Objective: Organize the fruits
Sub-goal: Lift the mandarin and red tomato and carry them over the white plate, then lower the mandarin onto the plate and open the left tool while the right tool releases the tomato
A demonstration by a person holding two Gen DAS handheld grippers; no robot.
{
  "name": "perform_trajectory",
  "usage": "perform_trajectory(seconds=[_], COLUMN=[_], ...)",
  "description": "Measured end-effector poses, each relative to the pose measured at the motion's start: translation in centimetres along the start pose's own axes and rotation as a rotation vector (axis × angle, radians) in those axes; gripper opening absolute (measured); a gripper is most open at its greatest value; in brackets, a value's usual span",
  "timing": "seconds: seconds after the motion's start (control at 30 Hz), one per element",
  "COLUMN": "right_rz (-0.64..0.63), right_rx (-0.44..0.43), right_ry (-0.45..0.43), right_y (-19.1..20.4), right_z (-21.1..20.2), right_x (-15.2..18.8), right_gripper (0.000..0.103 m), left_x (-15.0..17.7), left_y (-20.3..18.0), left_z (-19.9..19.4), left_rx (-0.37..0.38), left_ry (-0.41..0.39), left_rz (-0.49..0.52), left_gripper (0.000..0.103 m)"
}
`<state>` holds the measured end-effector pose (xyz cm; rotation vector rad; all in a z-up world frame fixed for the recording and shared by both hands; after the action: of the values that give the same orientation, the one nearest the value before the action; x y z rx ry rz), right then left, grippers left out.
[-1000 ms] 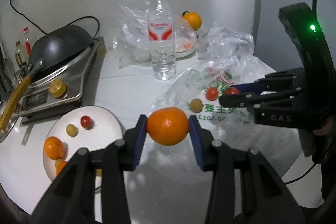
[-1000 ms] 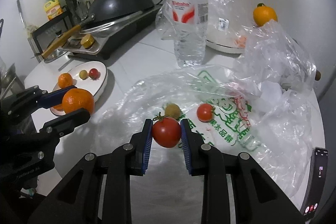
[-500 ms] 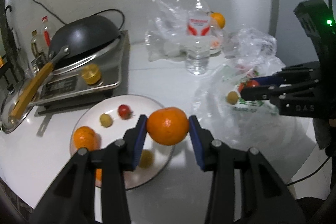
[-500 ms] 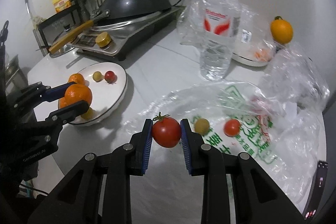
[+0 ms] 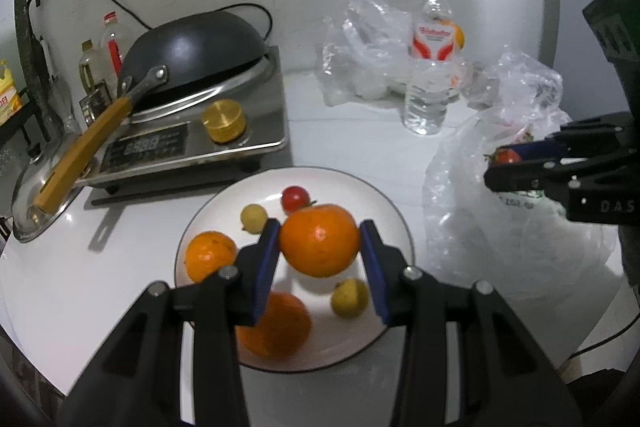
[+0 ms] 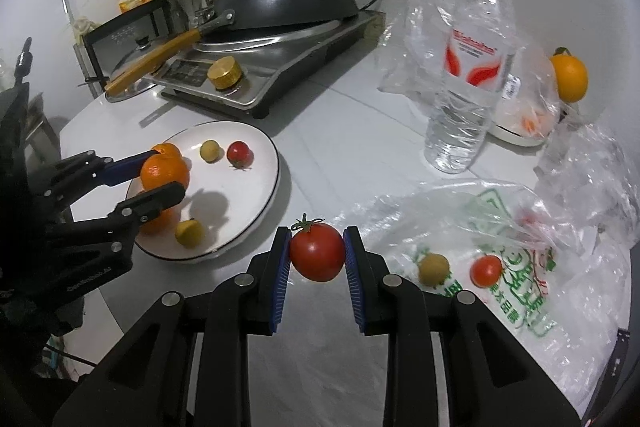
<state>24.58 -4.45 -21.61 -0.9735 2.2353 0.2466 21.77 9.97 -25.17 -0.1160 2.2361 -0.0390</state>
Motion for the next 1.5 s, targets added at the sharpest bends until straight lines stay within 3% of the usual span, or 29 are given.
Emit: perform_trajectory(seconds=[0.37, 0.73, 1.17, 1.5], right_rz=[-0.039, -0.072, -0.082, -0.057], right_rx=[-0.037, -0.107, -0.135, -0.123], right_ry=[-0.003, 0.005, 0.05, 0.061], right_y=[2.1, 3.9, 5.1, 5.0], right_z=[2.2, 5.5, 9.5, 9.7], right_x=[-2.3, -4.4, -5.7, -5.6], right_gripper=[0.028, 0.028, 0.028, 0.029], left_x=[-0.2, -0.2, -0.5, 0.0], left_y=[2.1, 2.9, 3.3, 3.9], left_z=[3.0, 5.1, 3.9, 2.7], left_rx=[-0.045, -0.036, 0.03, 0.019], left_ry=[0.03, 0.078, 0.053, 0.043], left_rz=[0.026, 0.004, -0.034, -0.051], left_gripper=[0.041, 0.042, 0.043, 0.045])
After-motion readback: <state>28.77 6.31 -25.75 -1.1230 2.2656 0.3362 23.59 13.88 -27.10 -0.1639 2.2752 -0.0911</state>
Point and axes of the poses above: each gripper's, at about its wrist camera, not at the fingertips, and z roughly the way its jaws point, y to its left, x to its underside, the point moved 6 cm from there along z, roughly the way its jaws point, and after that the axes turned 10 degrees about -z, right-handed, at the moved point
